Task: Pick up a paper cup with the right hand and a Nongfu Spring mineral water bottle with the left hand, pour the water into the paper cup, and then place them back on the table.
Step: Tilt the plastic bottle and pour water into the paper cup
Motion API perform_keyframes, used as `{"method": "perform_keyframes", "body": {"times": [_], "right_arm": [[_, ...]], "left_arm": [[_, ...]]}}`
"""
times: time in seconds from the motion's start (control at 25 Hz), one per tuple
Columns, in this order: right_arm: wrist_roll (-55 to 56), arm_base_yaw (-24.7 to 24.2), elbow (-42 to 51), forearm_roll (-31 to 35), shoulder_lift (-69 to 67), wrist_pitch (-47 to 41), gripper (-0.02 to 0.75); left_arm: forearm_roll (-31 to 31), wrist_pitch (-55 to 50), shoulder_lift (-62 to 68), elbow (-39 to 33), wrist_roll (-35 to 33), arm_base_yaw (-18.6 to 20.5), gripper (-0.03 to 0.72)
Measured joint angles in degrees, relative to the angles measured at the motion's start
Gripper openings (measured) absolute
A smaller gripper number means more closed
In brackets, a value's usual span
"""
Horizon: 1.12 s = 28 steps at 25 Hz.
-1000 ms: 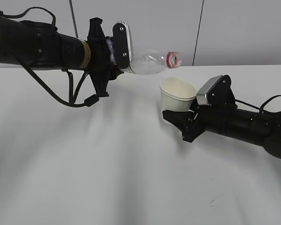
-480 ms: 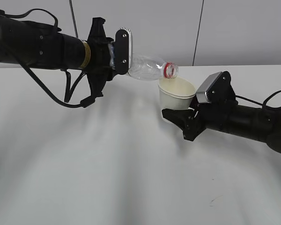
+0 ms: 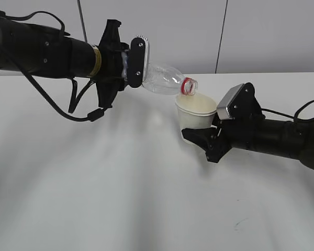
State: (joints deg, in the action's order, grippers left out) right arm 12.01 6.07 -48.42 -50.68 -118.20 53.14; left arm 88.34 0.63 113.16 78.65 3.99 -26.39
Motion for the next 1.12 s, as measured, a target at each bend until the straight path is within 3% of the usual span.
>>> {"method": "perform_keyframes", "body": {"times": [1.12], "right_arm": [[3.57,0.00,0.00,-6.67,1.12,-4.68,0.452]], "left_arm": [[7.06,-0.63,0.00,0.00,-0.04,0.00,0.325]]}}
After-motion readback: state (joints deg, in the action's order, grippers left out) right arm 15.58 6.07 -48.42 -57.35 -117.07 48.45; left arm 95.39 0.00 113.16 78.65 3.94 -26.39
